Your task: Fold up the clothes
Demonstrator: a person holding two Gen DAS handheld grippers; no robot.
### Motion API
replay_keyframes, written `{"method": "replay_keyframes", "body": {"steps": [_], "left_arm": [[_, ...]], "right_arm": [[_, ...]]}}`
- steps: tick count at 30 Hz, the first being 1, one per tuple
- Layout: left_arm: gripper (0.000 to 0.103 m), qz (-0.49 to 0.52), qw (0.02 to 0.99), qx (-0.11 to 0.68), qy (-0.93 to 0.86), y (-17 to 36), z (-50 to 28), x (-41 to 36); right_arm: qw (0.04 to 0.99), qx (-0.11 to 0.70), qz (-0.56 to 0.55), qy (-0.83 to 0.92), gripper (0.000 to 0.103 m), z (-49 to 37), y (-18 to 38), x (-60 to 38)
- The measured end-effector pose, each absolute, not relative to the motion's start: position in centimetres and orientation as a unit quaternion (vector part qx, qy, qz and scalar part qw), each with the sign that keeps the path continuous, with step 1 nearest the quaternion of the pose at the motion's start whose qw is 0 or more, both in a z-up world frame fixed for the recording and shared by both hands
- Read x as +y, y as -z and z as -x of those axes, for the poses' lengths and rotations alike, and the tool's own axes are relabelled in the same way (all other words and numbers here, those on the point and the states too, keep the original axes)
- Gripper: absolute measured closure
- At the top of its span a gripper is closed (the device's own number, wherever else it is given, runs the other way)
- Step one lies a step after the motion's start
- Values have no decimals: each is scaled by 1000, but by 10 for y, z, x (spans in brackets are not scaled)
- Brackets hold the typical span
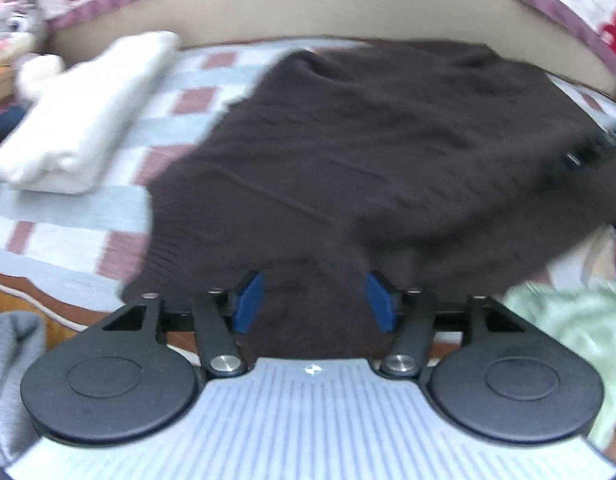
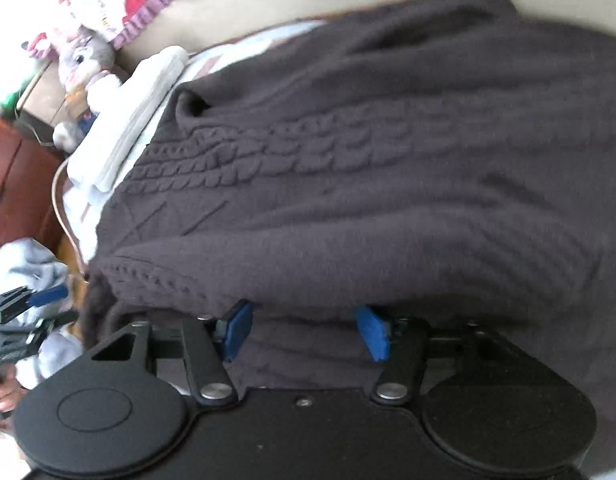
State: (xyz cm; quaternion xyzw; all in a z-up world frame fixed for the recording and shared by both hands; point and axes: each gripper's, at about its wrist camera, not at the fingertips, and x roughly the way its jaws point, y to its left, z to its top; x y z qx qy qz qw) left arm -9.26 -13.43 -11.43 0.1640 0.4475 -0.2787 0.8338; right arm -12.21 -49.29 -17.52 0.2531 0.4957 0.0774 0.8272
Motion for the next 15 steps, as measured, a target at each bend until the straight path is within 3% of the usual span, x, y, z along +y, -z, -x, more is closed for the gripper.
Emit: {"method": "replay_keyframes", "body": {"steps": [2,5,7,8,9,10,15], "left_arm": [[17,-163,821,461,295,127,97,-140],[18,-196,815,466,282,140,97,-148],[41,-199,824,456,271,138,92,-146],[71,-187,828,456,266,136,86,-144],[82,-167,831,462,259,134,79,-140],[82,-144,837,465,250,130,72,-135],[83,-25,868,442,225,121,49,-108]], "right_arm": [[834,497,-222,-83,42,121,176,-494],[839,503,-188,-93,42,123,180,-495],[843,500,-175,-93,42,123,179,-493],[846,498,-169,-93,43,124,179,-492],[848,496,-162,-93,51,124,178,-491],[855,487,-156,-81,64,122,177,-494],[887,441,-134,-25,78,110,170,-512]]}}
